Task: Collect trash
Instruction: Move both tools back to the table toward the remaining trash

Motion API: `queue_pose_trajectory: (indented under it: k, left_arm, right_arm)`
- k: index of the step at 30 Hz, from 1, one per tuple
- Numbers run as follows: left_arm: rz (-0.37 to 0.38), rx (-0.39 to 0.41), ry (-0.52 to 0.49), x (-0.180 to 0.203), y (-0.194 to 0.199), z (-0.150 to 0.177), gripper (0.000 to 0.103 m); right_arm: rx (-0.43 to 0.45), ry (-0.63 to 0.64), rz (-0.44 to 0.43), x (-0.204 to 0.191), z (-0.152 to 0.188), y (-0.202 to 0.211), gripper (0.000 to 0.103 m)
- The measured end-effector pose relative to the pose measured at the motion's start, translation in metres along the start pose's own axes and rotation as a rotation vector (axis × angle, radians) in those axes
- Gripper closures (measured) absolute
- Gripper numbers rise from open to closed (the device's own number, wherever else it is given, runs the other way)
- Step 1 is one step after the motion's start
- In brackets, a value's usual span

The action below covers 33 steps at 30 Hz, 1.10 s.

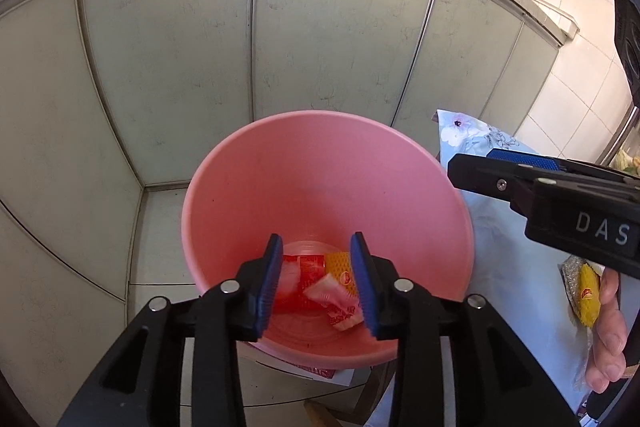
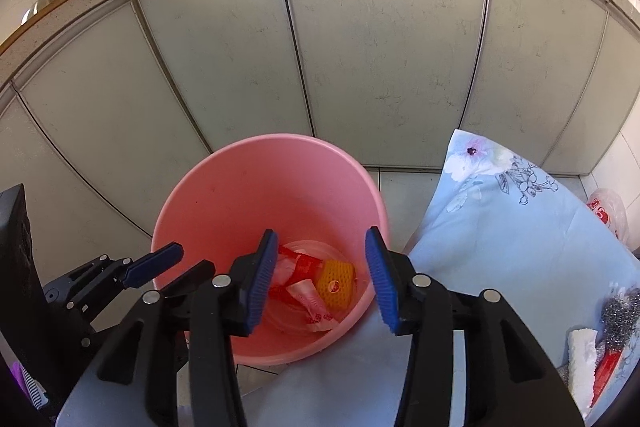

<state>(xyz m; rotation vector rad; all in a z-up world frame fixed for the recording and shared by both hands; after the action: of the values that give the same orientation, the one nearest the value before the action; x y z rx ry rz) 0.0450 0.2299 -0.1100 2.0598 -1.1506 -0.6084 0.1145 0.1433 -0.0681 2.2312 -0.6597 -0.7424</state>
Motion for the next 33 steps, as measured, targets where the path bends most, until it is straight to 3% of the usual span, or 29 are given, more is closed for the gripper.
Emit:
queue_pose_trajectory:
  k: [10,19,24,33]
  left_arm:
    - [0.005,0.037,-0.025,0.007,0.026,-0.003,0.061]
    - [0.032,0.084,-0.052,0.025,0.060,-0.007,0.061]
    - [0.092,0.109,-0.085,0.044,0.083,-0.005,0.061]
    - [0.237,0.144,-0.179,0.094,0.122,0.009,0.060]
  right_arm:
    - [0.049,0.024,0.014,-0.003,0.008,0.033,0.057]
    - [0.143,0.020,0.061,0.009,0.026,0.097,0.057]
    - [0.187,0.004,0.099,0.022,0.053,0.143,0.046]
    - [0.224,-0.080,0.242,0.067,0.120,0.227,0.046]
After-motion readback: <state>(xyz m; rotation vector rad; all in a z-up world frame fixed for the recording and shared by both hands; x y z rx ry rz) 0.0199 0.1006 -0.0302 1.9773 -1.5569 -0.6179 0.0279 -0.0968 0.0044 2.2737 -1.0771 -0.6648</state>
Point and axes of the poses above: each gripper's, at about its wrist camera, not at the fingertips, and y roughly against the way its jaws point, x to its right, z to its underside, the point moved 7 cm from there along -y, roughly the way its jaws point, and after that the axes turned 13 degrees about -z, right-handed, at the moved point
